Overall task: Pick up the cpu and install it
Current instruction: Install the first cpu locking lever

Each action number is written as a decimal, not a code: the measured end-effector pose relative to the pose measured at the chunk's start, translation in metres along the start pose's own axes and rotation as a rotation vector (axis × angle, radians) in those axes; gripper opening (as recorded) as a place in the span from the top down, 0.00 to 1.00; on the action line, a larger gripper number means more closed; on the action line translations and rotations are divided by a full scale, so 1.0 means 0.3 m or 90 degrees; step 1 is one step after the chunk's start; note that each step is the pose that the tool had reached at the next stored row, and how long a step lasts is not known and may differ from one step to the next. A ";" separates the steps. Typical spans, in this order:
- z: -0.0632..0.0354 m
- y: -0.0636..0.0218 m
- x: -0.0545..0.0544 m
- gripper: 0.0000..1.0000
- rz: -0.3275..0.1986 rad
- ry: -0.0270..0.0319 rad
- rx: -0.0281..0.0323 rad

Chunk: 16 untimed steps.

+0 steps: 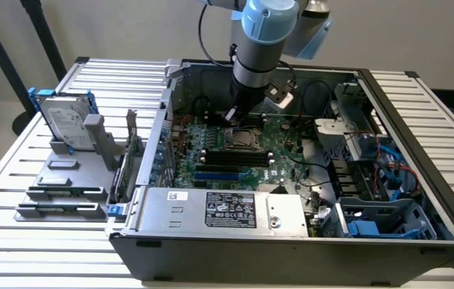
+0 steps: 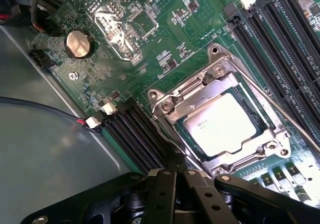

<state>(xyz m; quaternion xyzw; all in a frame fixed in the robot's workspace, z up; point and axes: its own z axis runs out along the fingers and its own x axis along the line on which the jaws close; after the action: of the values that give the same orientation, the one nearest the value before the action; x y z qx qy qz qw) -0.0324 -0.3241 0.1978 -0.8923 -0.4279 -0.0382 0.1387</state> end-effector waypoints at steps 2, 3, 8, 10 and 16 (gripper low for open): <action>0.000 0.000 0.000 0.89 0.000 -0.0004 0.0007; 0.000 0.000 0.000 0.89 0.000 -0.0006 0.0009; -0.002 -0.001 -0.002 0.89 0.001 -0.0013 0.0020; -0.005 -0.005 -0.007 0.89 0.001 -0.0012 0.0022; -0.014 -0.022 -0.024 0.89 0.001 -0.0015 0.0022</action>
<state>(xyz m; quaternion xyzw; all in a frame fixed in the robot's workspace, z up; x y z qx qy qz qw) -0.0420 -0.3268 0.2020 -0.8924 -0.4275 -0.0363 0.1398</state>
